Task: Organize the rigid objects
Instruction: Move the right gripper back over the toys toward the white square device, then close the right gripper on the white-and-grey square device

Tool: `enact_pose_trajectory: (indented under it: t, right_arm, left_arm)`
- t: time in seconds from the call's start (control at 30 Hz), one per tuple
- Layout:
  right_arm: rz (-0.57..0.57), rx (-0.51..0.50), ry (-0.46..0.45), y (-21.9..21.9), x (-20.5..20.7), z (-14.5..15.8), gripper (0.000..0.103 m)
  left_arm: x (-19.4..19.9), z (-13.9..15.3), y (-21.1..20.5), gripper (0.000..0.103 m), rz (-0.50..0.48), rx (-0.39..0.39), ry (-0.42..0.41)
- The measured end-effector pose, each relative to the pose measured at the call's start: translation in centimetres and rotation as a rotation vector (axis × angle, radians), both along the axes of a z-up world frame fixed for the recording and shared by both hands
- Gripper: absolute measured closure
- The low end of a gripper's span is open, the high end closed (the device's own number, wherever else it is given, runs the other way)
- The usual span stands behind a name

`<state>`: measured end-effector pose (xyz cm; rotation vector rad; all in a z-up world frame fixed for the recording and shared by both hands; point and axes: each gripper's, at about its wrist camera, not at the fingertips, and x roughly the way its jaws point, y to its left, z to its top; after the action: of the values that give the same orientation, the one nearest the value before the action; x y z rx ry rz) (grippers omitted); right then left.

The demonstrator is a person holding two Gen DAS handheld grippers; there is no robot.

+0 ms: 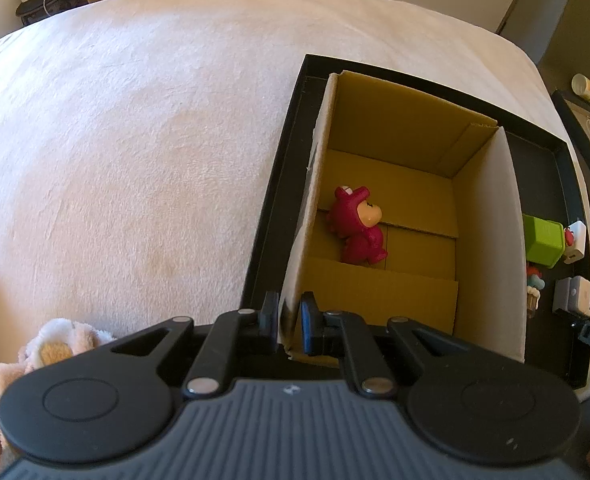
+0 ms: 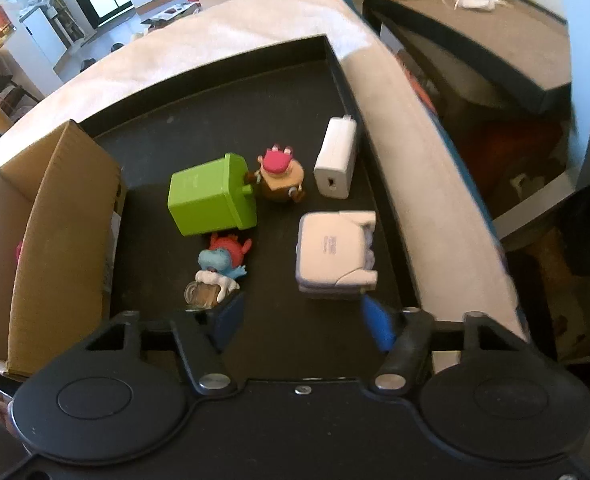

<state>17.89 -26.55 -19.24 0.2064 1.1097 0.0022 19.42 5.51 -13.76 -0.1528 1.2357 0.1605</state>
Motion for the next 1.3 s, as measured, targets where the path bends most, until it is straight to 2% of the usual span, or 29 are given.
enact_pose_trajectory:
  t: [0.03,0.1,0.17,0.2,0.23,0.27,0.33,0.43,0.47,0.5,0.57,0.6,0.73,0.87,1.3]
  right_arm:
    - [0.002,0.008,0.007,0.0,0.1,-0.3,0.053]
    - [0.008,0.021,0.015,0.0,0.2,-0.6,0.068]
    - [0.0,0.027,0.017,-0.1,0.2,-0.9,0.074]
    - [-0.002,0.026,0.015,-0.1,0.3,-1.0,0.084]
    - [-0.002,0.03,0.012,-0.1,0.2,-1.0,0.089]
    - [-0.002,0.038,0.011,-0.1,0.2,-1.0,0.093]
    - [-0.003,0.05,0.002,-0.3,0.0,-0.8,0.094]
    - [-0.028,0.089,-0.018,-0.9,-0.3,0.0,0.092]
    - [-0.038,0.103,-0.022,-1.2,-0.5,0.4,0.087]
    - [-0.044,0.105,-0.032,-1.4,-0.8,0.9,0.074]
    - [-0.036,0.078,-0.073,-1.4,-1.5,1.9,0.058]
    - [-0.028,0.058,-0.09,-1.3,-1.7,2.3,0.054]
    - [-0.026,0.016,-0.113,-1.3,-1.6,2.7,0.054]
    - [-0.043,0.032,-0.102,-1.5,-0.5,1.8,0.047]
    - [-0.054,-0.018,-0.06,-0.8,2.1,-0.2,0.048]
  left_arm:
    - [0.0,0.0,0.0,0.092,-0.001,0.001,0.0]
    - [0.0,0.0,0.0,0.092,-0.001,0.001,0.0]
    - [0.0,0.0,0.0,0.092,0.0,-0.001,0.0]
    - [0.0,0.0,0.0,0.092,0.0,-0.002,0.0]
    - [0.0,0.0,0.1,0.092,-0.001,-0.003,0.0]
    - [0.0,0.0,0.1,0.092,-0.001,-0.004,0.0]
    - [0.0,0.0,0.1,0.092,-0.003,-0.004,0.0]
    - [0.0,0.0,0.1,0.092,-0.003,-0.003,0.0]
    - [0.0,0.0,0.1,0.092,-0.003,-0.003,-0.001]
    - [-0.1,0.0,0.1,0.092,-0.002,-0.003,-0.002]
    - [-0.1,0.1,0.1,0.092,0.0,-0.006,-0.004]
    - [-0.1,0.1,0.1,0.092,0.0,-0.005,-0.004]
    - [-0.1,0.1,0.1,0.092,0.001,-0.006,-0.005]
    - [-0.1,0.1,0.2,0.092,0.004,-0.011,-0.006]
    - [0.0,0.0,0.5,0.092,0.004,-0.026,-0.007]
